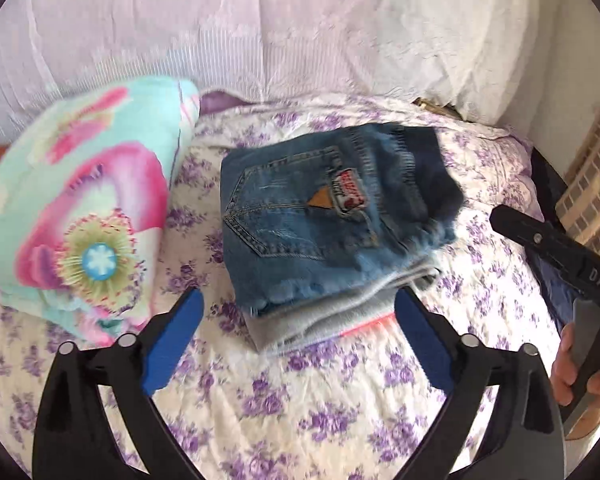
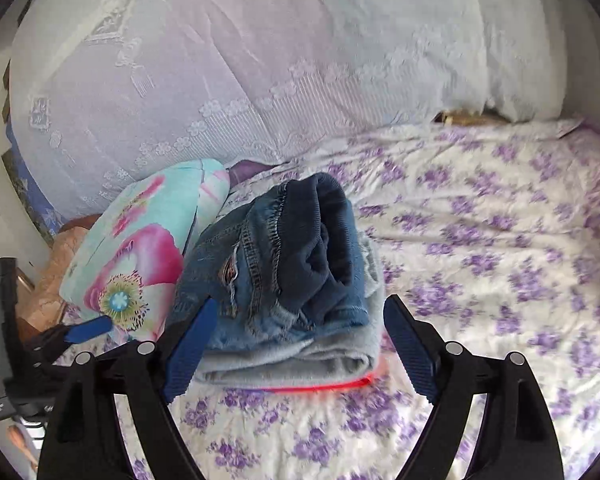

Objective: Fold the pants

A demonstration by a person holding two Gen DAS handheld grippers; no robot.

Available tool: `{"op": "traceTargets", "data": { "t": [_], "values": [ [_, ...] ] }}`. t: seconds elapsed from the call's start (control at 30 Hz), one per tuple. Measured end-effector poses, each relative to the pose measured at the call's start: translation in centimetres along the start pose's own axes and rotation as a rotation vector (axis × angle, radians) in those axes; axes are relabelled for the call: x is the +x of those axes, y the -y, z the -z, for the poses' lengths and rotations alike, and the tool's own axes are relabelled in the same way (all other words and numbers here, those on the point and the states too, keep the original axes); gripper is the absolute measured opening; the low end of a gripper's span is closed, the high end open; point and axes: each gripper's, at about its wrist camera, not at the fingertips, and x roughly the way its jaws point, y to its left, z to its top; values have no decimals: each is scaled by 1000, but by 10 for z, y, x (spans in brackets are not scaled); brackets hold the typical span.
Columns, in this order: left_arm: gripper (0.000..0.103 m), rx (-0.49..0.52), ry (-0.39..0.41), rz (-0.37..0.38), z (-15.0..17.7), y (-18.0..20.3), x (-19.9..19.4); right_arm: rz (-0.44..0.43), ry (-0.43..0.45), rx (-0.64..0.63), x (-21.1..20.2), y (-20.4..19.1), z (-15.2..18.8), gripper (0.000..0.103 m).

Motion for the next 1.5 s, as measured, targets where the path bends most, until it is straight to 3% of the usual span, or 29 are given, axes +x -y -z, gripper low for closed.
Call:
{"op": "traceTargets", "data": {
  "t": [0.07,0.2,0.33,0.4,0.47,0.73,0.87,1.5],
  "values": [
    [98,51,77,-7,32,26,-51,53,30,-28,-48,-11,25,99],
    [98,65,158,-134,107,69,-127,99,51,-71,-122,-29,108,99],
    [98,19,185,-120,178,90,-175,153,21,-75,-150,-33,195,99],
    [98,9,194,-112,201,96,-189,175,6,-80,-156,-35,223,99],
    [98,33,204,-156,216,105,-198,180,-7,-76,-166,-37,239,99],
    [98,8,258,-225,232,103,-233,227,52,-80,-209,-45,245,99],
    [98,-35,236,-253,232,92,-235,228,54,-66,-215,-43,247,99],
    [98,-85,205,-249,236,75,-233,207,62,-84,-223,-55,251,99]
  ]
}}
